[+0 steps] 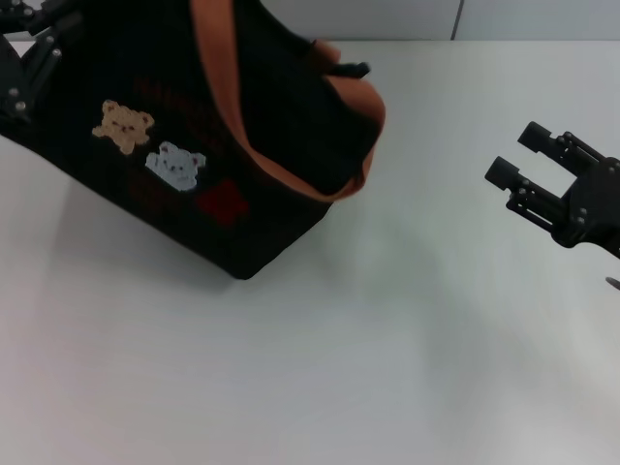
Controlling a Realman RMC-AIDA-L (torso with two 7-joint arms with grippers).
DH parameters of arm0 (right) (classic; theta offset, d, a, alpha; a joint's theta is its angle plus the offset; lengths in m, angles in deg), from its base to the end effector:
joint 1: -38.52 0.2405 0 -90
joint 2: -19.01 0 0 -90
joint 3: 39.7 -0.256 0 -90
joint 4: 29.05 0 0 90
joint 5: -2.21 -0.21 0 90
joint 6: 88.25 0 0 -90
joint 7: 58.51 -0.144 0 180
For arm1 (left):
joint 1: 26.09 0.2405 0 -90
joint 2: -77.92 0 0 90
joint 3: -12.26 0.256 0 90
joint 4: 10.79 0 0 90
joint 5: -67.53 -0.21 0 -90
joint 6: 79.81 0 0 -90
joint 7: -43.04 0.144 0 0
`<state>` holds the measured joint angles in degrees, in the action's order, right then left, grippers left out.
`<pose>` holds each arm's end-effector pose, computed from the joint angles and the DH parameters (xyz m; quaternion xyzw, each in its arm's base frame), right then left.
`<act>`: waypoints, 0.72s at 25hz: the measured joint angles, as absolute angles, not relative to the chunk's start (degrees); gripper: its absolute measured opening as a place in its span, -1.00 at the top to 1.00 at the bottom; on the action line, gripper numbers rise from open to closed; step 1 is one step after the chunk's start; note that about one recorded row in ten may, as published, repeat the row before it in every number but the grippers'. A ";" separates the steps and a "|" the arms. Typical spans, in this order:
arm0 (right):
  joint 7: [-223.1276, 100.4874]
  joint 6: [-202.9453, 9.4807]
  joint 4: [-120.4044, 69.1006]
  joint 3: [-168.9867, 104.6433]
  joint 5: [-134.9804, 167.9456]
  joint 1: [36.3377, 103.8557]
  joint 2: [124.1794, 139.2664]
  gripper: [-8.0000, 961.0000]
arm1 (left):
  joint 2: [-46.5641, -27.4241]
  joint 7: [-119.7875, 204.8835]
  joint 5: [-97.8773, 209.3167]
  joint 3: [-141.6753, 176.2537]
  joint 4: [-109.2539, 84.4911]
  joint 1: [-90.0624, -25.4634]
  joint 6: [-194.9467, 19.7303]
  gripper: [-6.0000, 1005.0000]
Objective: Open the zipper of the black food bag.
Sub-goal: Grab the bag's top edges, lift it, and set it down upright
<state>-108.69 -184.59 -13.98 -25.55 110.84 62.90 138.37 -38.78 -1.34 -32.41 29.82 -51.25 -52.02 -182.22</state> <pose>0.2945 0.2795 -0.0063 -0.8346 0.1988 0.4319 0.2782 -0.2779 0.3148 0.1031 -0.8531 0.0617 -0.3408 0.3903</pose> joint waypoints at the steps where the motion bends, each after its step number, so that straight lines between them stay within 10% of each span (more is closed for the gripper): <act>1: -108.69 -184.27 -14.14 -25.55 110.84 62.96 138.37 -0.52 | -38.91 -1.37 -32.39 30.16 -51.99 -52.02 -184.02 0.80; 18: -108.60 -180.64 -15.33 -25.55 110.85 63.21 138.37 -0.52 | -40.99 0.58 -28.75 52.09 -51.79 -54.13 -184.69 0.81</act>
